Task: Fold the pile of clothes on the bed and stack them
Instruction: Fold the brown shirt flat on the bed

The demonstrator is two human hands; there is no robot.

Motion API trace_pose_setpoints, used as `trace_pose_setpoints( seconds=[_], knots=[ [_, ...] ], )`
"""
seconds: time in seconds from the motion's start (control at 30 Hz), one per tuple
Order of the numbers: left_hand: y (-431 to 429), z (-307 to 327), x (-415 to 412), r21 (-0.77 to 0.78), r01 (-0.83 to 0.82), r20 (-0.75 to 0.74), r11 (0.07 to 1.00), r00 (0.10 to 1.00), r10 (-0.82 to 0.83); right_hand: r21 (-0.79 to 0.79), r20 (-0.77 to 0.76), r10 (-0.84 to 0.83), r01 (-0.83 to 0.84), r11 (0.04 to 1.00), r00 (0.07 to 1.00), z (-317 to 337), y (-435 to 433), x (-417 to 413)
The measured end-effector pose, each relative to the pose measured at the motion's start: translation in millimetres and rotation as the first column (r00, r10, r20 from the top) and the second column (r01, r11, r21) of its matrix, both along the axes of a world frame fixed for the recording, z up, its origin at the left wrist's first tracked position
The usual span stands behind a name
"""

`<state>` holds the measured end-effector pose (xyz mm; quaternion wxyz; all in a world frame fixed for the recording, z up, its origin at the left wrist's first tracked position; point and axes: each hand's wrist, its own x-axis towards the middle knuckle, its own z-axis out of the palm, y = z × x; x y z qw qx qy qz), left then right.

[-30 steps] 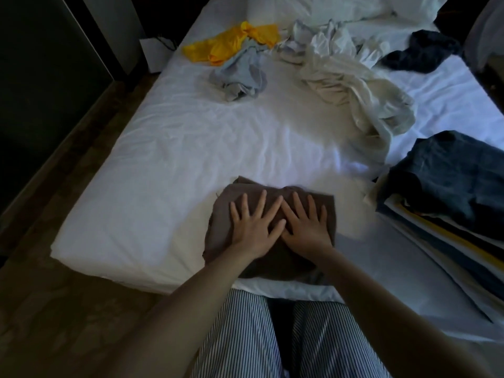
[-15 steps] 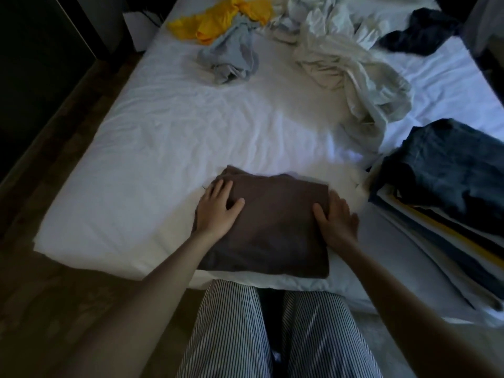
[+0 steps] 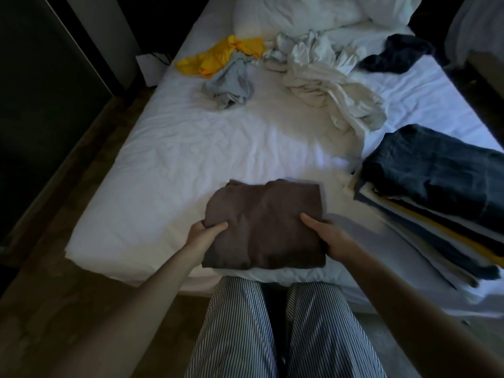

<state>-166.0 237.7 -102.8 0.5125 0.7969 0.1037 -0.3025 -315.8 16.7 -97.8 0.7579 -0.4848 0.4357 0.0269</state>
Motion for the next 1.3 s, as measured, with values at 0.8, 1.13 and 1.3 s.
trace_pose_setpoints(
  seconds=[0.8, 1.13, 1.3],
  knots=[
    [-290.2, 164.8, -67.3, -0.421, 0.382, 0.179, 0.822, 0.924, -0.338, -0.284, 0.168, -0.480, 0.508, 0.813, 0.861, 179.3, -200.3, -145.4],
    [-350.6, 93.1, -107.3, -0.041, 0.596, 0.125, 0.802, 0.799, -0.588, -0.329, -0.175, -0.476, 0.405, 0.853, 0.862, 106.2, -233.0, -212.4],
    [-361.1, 108.8, -98.3, 0.376, 0.644, 0.329, 0.666, 0.580, -0.746, -0.902, -0.334, -0.444, -0.144, 0.407, 0.831, 140.7, -231.6, -179.2]
  ],
)
